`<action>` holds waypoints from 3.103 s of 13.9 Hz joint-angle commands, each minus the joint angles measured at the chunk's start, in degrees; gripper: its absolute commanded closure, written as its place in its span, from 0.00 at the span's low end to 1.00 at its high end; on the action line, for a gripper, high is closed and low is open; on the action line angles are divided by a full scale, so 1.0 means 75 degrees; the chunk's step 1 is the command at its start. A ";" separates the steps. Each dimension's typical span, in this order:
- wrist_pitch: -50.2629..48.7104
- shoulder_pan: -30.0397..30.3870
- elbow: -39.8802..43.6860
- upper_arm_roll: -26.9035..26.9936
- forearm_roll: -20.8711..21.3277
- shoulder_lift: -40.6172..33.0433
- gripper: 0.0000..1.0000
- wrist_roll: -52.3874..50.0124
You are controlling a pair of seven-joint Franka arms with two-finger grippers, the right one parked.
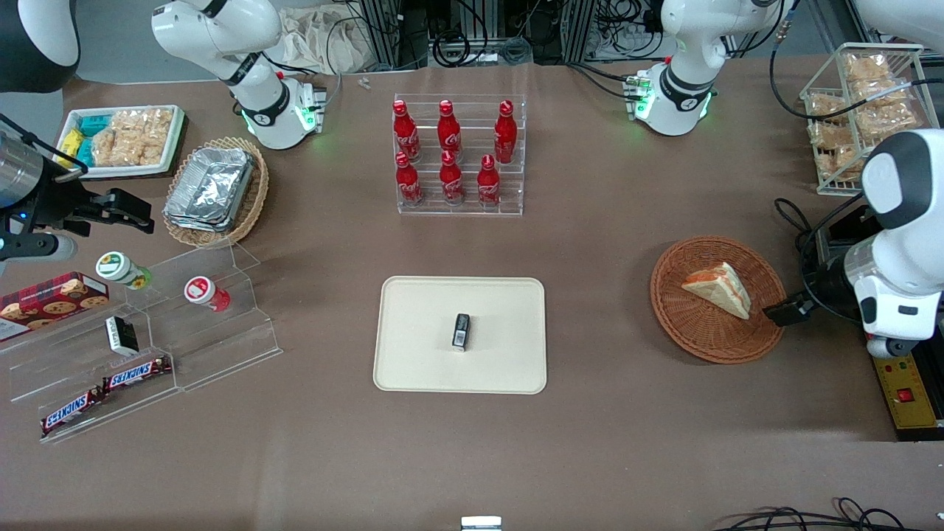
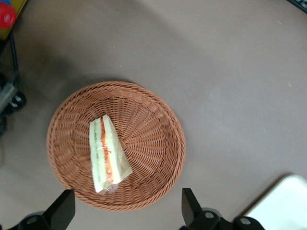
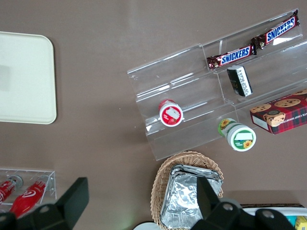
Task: Place sandwich from basket to tray
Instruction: 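Move the left gripper down over the sandwich in the wicker basket, then close the left gripper on the triangular sandwich's crust edge, then lift the sandwich and carry it with the left gripper to the cream tray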
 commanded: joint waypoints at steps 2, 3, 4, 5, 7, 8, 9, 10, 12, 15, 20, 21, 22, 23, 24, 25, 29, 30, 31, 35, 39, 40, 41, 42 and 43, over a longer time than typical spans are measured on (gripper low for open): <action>0.0795 0.0022 -0.0905 0.0001 -0.0100 0.0005 0.00 -0.1205; 0.1205 0.0011 -0.1279 0.0001 -0.0100 0.0005 0.00 -0.1602; 0.1615 0.0011 -0.1608 0.0001 -0.0066 0.0005 0.00 -0.2070; 0.1932 -0.0001 -0.1971 0.0001 0.0004 0.0017 0.00 -0.2341; 0.2472 0.0022 -0.2732 0.0012 0.0040 -0.0065 0.00 -0.2437; 0.2614 0.0046 -0.3014 0.0013 0.0040 -0.0112 0.00 -0.2438; 0.2673 0.0046 -0.3249 0.0024 0.0040 -0.0112 0.00 -0.2438; 0.2755 0.0057 -0.3449 0.0024 0.0040 -0.0147 0.00 -0.2438; 0.3059 0.0233 -0.3859 0.0071 0.0052 -0.0206 0.00 -0.2438; 0.3271 0.0350 -0.4095 0.0106 0.0052 -0.0148 0.00 -0.2461; 0.3691 0.0351 -0.4119 0.0106 0.0052 0.0191 0.07 -0.2496; 0.3879 0.0293 -0.4107 0.0106 0.0052 0.0320 0.23 -0.2601; 0.4066 0.0246 -0.4084 0.0095 0.0052 0.0519 0.40 -0.2718; 0.4184 0.0129 -0.4072 0.0095 0.0052 0.0567 0.61 -0.2823; 0.4197 0.0116 -0.4072 0.0095 0.0052 0.0556 0.77 -0.2847; 0.4185 0.0116 -0.4049 0.0095 0.0052 0.0521 0.97 -0.2848; 0.3871 0.0093 -0.3827 0.0071 0.0110 0.0182 1.00 -0.2942; 0.3324 0.0081 -0.3524 0.0060 0.0122 0.0100 1.00 -0.2895; 0.2761 0.0081 -0.3115 0.0036 0.0262 0.0087 1.00 -0.2883; 0.0418 0.0081 -0.0984 -0.0466 0.0403 0.0099 1.00 -0.2511; -0.1577 0.0069 0.1174 -0.1530 0.0555 0.0378 1.00 -0.1303; -0.1615 0.0069 0.1433 -0.2091 0.0892 0.0566 1.00 -0.1080; -0.1616 0.0069 0.1494 -0.2677 0.1221 0.0730 1.00 -0.0916; -0.1604 0.0069 0.1518 -0.3182 0.1456 0.0987 1.00 -0.0891; -0.1534 0.0069 0.1576 -0.3616 0.1586 0.1268 1.00 -0.0868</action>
